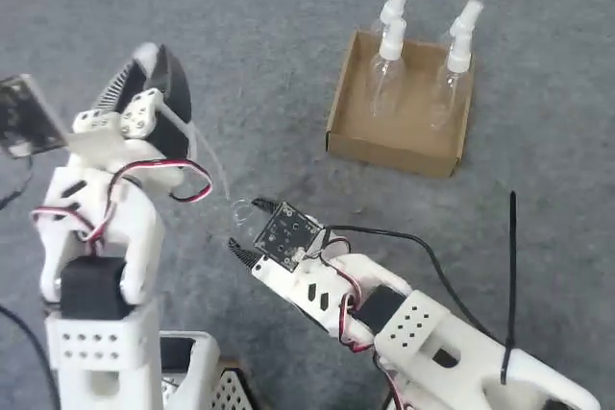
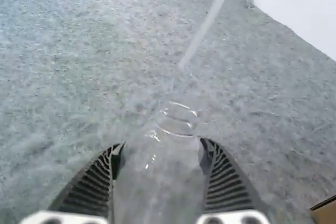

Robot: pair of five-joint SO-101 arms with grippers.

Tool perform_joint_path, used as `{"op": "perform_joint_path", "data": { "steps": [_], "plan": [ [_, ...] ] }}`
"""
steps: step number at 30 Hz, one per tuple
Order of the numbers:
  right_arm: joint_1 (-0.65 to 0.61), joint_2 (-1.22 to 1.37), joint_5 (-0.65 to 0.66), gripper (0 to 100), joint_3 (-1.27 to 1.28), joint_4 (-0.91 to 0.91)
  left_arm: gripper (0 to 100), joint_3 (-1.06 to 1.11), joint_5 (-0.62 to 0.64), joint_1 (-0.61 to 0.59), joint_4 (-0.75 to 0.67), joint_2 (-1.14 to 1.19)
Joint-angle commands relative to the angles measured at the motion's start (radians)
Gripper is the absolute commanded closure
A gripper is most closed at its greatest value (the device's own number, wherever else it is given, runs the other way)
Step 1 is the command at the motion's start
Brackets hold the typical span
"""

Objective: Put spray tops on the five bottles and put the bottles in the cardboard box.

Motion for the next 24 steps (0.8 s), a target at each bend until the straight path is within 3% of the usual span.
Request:
{"op": "perform_joint_path", "data": {
  "steps": [1, 12, 19, 24],
  "plan": [
    [-0.007, -0.045, 0.0, 99.2, -0.012, -0.024, 99, 0.041, 0.011, 0.005, -0.061, -0.015],
    [0.001, -0.05, -0.002, 99.2, -0.015, -0.024, 99, 0.185, 0.009, 0.081, -0.061, -0.023],
    [0.077, -0.229, -0.091, 99.2, 0.011, -0.018, 99, 0.196, -0.091, 0.098, 0.044, -0.023],
    [0.082, -0.317, -0.091, 99.2, 0.069, -0.015, 99, 0.191, -0.149, 0.204, 0.087, -0.023]
  ]
}}
